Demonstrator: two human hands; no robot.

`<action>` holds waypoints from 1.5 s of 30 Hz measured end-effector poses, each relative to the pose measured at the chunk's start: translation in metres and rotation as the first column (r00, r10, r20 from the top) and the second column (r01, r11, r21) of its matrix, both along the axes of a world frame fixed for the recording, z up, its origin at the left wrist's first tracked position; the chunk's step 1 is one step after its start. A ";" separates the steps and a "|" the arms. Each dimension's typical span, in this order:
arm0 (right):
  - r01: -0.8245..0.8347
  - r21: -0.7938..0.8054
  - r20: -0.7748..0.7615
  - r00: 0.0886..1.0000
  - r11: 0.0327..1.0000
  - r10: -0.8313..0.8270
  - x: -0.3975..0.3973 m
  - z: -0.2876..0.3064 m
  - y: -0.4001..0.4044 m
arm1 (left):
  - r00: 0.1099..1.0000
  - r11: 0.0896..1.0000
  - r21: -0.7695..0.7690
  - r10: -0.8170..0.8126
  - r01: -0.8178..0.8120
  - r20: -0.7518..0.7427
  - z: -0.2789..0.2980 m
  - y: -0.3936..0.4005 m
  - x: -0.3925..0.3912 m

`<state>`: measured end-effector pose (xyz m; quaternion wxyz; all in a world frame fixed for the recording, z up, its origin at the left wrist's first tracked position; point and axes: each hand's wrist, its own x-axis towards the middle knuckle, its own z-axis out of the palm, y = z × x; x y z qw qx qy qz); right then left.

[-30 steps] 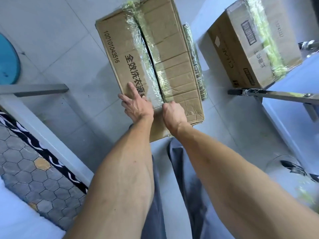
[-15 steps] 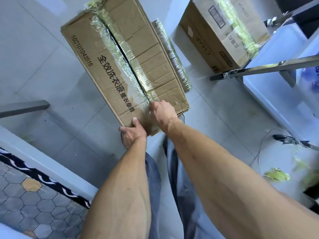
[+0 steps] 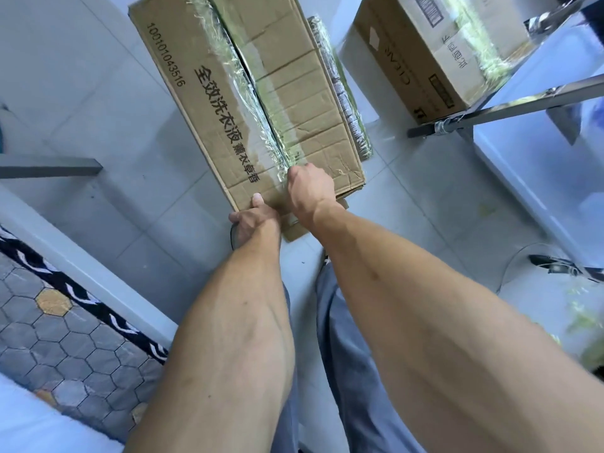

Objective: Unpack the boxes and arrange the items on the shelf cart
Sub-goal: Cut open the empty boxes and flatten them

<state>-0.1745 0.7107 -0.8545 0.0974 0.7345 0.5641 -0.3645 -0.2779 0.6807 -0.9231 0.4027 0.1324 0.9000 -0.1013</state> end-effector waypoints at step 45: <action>0.376 0.274 0.068 0.911 0.885 -0.408 0.019 -0.041 -0.010 | 0.992 0.965 0.230 -0.129 0.125 0.002 0.012 -0.007 0.040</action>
